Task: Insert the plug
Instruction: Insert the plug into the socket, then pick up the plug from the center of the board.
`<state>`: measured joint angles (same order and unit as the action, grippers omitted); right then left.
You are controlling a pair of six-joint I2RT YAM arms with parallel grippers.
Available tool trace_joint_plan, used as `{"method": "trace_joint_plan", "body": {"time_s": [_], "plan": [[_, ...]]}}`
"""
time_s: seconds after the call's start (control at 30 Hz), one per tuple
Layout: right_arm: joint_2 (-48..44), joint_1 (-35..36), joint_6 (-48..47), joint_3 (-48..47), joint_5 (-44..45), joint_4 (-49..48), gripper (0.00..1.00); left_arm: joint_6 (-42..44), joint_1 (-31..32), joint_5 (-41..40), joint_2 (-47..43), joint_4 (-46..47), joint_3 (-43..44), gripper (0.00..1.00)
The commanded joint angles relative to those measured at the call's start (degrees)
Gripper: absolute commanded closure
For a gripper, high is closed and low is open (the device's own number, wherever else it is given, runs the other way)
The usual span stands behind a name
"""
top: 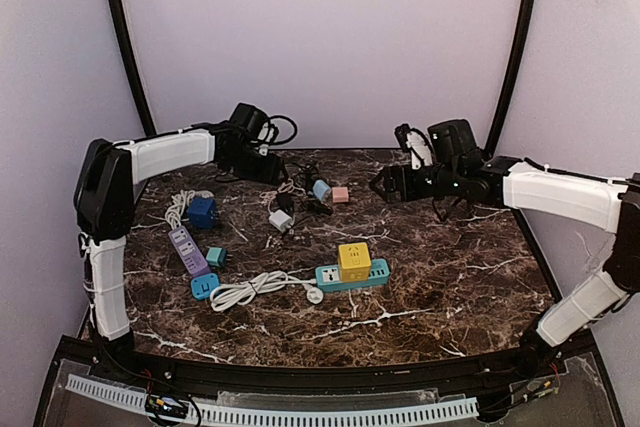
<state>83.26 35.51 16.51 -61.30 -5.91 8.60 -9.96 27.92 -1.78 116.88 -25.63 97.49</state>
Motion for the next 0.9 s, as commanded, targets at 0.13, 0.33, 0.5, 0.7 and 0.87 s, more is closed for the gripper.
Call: {"method": "trace_joint_plan", "body": {"time_s": [0.13,0.33,0.5,0.7,0.87], "plan": [[4.5,0.2,4.8,0.1,5.7,0.9,0.09,-8.1,0.9,-2.2,10.7,-5.3,7.7,0.4],[5.9,0.3,4.3,0.3,5.7,1.2,0.1,-9.9,1.5,-3.1,16.4,-6.6,12.7,0.44],[5.5,0.3,3.3,1.2,5.7,1.2,0.09,-8.9,1.5,-5.2,18.7,-7.8,15.2,0.48],[6.2,0.4,2.3,0.7,5.7,1.1,0.09,-8.3,1.5,-5.4,18.9,-11.0,15.1,0.51],[6.6,0.5,1.5,0.0,5.7,1.6,0.08,-3.8,1.5,-6.0,18.5,-15.2,16.3,0.52]]}}
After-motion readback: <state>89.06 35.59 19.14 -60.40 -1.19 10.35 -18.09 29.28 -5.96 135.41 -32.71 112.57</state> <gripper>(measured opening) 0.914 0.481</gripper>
